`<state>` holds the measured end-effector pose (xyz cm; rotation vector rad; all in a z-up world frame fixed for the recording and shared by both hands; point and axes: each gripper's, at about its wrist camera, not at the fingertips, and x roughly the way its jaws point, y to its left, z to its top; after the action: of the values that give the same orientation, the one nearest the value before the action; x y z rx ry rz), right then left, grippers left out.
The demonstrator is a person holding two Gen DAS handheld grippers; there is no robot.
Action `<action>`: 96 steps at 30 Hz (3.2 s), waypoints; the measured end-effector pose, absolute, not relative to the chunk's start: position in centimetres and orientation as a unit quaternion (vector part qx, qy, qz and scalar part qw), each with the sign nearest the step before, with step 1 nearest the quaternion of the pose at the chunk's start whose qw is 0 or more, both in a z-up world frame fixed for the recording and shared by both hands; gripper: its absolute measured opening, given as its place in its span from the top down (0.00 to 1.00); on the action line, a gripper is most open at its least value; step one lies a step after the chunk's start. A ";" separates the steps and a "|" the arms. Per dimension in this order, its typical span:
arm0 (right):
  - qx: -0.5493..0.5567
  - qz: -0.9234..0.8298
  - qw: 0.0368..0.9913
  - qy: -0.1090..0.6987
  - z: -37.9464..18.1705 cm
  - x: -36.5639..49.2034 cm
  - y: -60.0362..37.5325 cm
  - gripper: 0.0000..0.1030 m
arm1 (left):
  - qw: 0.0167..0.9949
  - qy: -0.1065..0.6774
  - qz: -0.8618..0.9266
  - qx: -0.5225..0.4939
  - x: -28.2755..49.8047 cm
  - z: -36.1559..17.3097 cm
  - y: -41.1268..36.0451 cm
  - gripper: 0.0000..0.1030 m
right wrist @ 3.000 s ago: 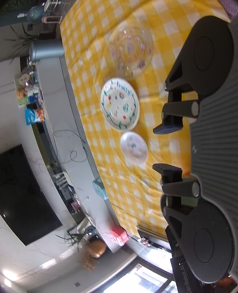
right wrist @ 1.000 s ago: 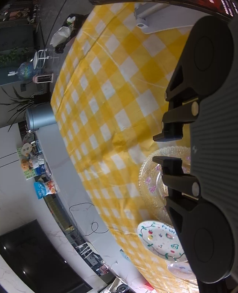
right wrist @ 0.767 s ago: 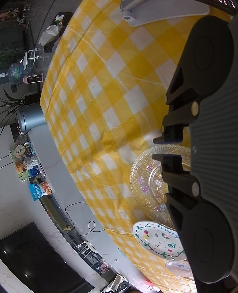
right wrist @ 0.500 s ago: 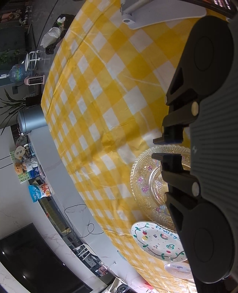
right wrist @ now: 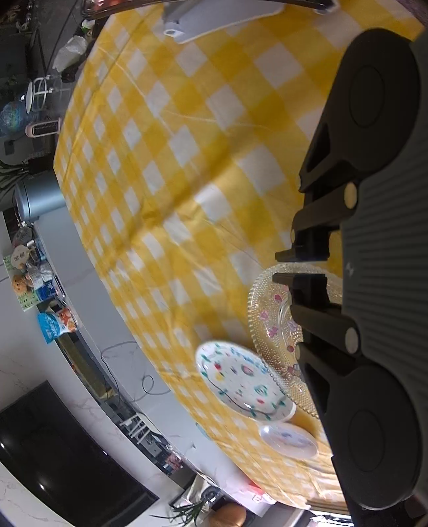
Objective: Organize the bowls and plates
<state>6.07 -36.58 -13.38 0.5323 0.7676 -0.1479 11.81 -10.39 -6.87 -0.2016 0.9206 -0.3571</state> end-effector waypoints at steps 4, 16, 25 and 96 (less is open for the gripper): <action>0.258 -0.051 0.889 0.374 -13.1 4.8 -34.9 0.97 | 0.877 0.441 -0.160 -0.105 10.1 -6.5 -8.0 0.83; 0.237 -0.025 0.888 0.392 -13.1 2.3 -31.2 0.97 | 0.892 0.430 -0.123 -0.062 6.2 -6.3 -6.3 0.83; 0.219 -0.029 0.887 0.407 -13.9 2.0 -30.4 0.97 | 0.890 0.445 -0.101 -0.015 5.3 -7.7 -7.0 0.83; 0.202 -0.009 0.906 0.371 -14.2 15.1 -32.9 0.67 | 0.883 0.445 -0.060 -0.138 18.4 -8.6 -9.4 0.58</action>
<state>15.07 -32.86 -14.17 0.4173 0.7669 -0.0180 18.43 -9.42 -8.62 -0.2868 0.9256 -0.1248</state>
